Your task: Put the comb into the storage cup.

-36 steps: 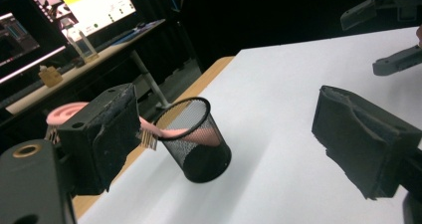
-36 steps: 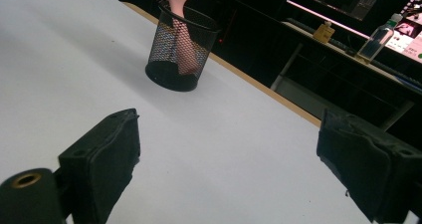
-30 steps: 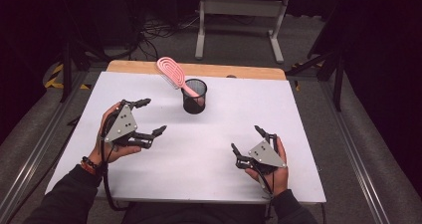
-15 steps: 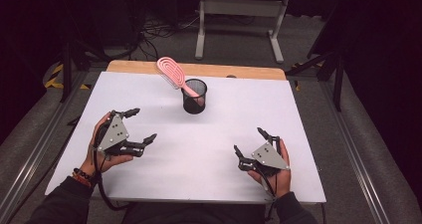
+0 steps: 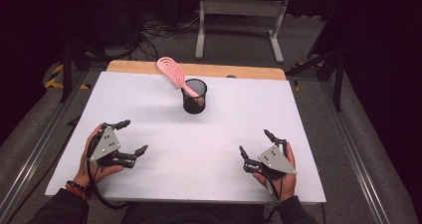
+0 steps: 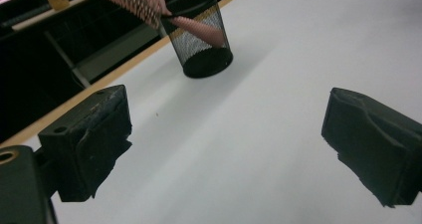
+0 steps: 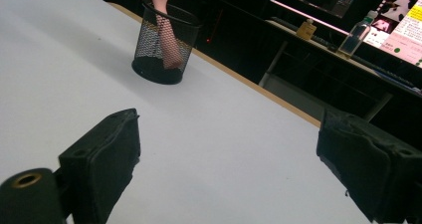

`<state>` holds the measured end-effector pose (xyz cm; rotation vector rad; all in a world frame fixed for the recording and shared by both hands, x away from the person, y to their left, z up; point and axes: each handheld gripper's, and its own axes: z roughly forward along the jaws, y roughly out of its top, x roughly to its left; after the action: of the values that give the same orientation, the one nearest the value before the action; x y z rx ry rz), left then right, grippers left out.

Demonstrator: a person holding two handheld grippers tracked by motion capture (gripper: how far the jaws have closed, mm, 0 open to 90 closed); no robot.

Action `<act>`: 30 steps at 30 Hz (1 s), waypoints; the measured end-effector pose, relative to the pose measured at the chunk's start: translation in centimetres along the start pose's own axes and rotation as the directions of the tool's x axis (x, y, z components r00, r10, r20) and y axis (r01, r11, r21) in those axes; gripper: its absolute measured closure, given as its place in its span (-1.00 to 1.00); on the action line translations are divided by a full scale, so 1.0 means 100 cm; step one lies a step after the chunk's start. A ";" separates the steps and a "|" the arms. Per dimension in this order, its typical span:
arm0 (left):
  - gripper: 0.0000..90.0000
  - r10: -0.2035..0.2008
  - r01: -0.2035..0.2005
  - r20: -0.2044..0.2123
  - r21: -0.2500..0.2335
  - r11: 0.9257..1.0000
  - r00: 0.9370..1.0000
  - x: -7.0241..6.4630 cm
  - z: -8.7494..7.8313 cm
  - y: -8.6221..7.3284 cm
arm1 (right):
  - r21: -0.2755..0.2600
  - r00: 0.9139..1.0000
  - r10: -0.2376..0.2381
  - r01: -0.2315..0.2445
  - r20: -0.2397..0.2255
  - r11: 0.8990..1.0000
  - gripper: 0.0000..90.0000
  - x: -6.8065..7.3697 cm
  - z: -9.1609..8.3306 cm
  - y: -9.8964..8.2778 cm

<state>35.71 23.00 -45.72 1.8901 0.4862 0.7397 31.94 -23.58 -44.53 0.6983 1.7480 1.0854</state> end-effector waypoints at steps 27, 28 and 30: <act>-0.88 -0.057 0.055 0.022 0.059 0.997 0.998 0.004 0.003 -0.023 | 0.015 0.999 0.028 -0.027 -0.036 1.000 -0.77 -0.004 -0.001 -0.008; -0.88 -0.055 0.054 0.024 0.058 0.997 0.998 0.004 0.003 -0.023 | 0.015 0.999 0.032 -0.031 -0.035 0.999 -0.77 -0.005 -0.001 -0.008; -0.88 -0.056 0.054 0.027 0.055 0.997 0.998 0.004 0.001 -0.023 | 0.015 0.999 0.033 -0.033 -0.031 0.999 -0.77 -0.006 -0.002 -0.008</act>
<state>36.03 24.11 -47.77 1.9277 0.5432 0.6687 32.04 -24.46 -45.01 0.7255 1.7783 1.1123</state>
